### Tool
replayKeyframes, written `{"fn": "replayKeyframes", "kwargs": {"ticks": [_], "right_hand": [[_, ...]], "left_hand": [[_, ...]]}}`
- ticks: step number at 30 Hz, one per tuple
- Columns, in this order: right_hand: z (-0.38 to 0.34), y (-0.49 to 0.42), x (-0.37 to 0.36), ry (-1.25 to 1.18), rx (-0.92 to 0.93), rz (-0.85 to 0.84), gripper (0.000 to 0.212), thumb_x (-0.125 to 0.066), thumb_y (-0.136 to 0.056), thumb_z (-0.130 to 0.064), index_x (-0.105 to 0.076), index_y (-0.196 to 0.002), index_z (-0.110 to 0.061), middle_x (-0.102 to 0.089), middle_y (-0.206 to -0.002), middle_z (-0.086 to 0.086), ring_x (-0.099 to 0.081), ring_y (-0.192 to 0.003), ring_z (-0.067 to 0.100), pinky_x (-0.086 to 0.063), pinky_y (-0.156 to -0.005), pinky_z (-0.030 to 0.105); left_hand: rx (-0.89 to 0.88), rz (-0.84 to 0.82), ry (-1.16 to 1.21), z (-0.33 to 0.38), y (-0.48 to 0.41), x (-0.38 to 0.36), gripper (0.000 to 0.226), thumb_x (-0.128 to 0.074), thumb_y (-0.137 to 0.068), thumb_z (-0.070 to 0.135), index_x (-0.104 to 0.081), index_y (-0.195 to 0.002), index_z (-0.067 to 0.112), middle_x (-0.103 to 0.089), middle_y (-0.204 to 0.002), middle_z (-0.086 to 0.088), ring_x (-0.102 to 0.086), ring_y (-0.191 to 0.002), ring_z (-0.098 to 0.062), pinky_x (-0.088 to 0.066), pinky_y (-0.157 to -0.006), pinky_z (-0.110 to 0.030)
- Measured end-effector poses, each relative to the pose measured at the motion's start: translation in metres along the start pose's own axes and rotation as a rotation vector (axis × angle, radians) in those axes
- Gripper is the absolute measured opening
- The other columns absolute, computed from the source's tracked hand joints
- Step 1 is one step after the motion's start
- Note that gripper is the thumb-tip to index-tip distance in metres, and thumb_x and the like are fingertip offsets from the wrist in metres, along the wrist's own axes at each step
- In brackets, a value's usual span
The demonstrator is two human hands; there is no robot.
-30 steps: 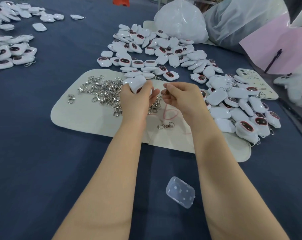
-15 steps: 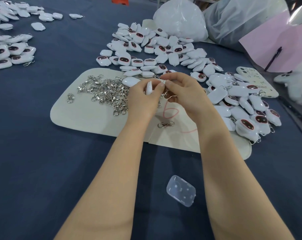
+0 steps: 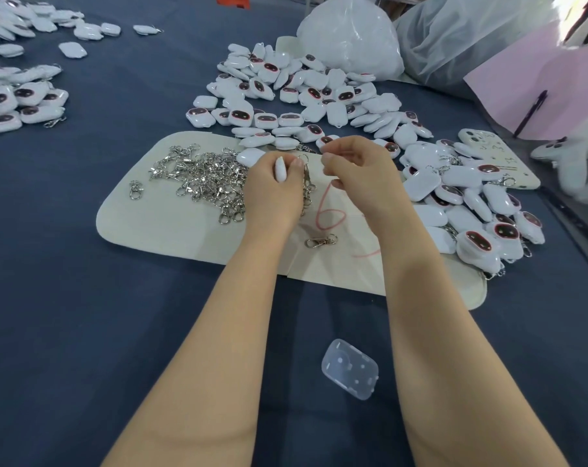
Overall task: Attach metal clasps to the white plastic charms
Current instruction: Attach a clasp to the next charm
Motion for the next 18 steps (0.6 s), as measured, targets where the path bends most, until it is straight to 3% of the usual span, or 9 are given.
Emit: {"fn": "replayKeyframes", "kwargs": {"ticks": [3, 7, 13, 16, 18], "right_hand": [[-0.0046, 0.002, -0.0054, 0.031, 0.07, -0.051, 0.009, -0.063, -0.085, -0.01, -0.064, -0.089, -0.017, -0.061, -0.081, -0.013, -0.056, -0.075, -0.001, -0.049, -0.078, 0.02], [-0.0065, 0.0032, -0.0089, 0.077, 0.105, -0.065, 0.008, -0.064, -0.085, -0.01, -0.063, -0.087, -0.017, -0.061, -0.08, -0.013, -0.056, -0.073, -0.003, -0.046, -0.073, 0.013], [-0.0046, 0.0033, -0.0103, 0.117, 0.071, -0.055, 0.002, -0.064, -0.085, -0.015, -0.063, -0.086, -0.016, -0.06, -0.073, -0.011, -0.052, -0.067, 0.002, -0.041, -0.069, 0.019], [-0.0059, 0.0035, -0.0099, 0.137, 0.054, -0.105, 0.004, -0.063, -0.085, -0.015, -0.063, -0.082, -0.016, -0.062, -0.071, -0.007, -0.055, -0.069, 0.007, -0.046, -0.071, 0.025], [-0.0065, 0.0036, -0.0085, 0.167, 0.038, -0.149, 0.006, -0.062, -0.086, -0.016, -0.063, -0.081, -0.017, -0.063, -0.071, -0.006, -0.057, -0.071, 0.009, -0.049, -0.076, 0.029]], "left_hand": [[0.011, -0.004, 0.021, 0.0006, -0.0004, 0.0011, 0.01, -0.056, -0.091, 0.016, -0.061, -0.083, 0.018, -0.058, -0.074, 0.011, -0.053, -0.069, -0.003, -0.042, -0.065, -0.02], [0.016, -0.005, 0.041, 0.0008, 0.0007, 0.0005, 0.009, -0.058, -0.09, 0.014, -0.063, -0.084, 0.017, -0.06, -0.074, 0.012, -0.054, -0.07, -0.004, -0.044, -0.068, -0.021], [0.003, 0.001, 0.032, 0.0028, 0.0018, 0.0007, 0.009, -0.057, -0.091, 0.014, -0.062, -0.084, 0.018, -0.06, -0.076, 0.01, -0.056, -0.075, -0.009, -0.045, -0.072, -0.024], [-0.024, 0.01, 0.027, 0.0042, 0.0025, 0.0015, 0.01, -0.057, -0.091, 0.014, -0.06, -0.084, 0.019, -0.057, -0.074, 0.014, -0.053, -0.07, -0.001, -0.042, -0.066, -0.014], [-0.031, 0.016, 0.027, 0.0042, 0.0027, 0.0018, 0.009, -0.056, -0.092, 0.013, -0.059, -0.084, 0.018, -0.056, -0.074, 0.014, -0.053, -0.07, -0.003, -0.042, -0.067, -0.015]]}}
Point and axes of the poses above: each hand's wrist, its own y-axis away from the middle knuckle, its own x-axis out of the back of the hand, z = x × y, the point moved 2 cm from there along -y, towards the middle knuckle
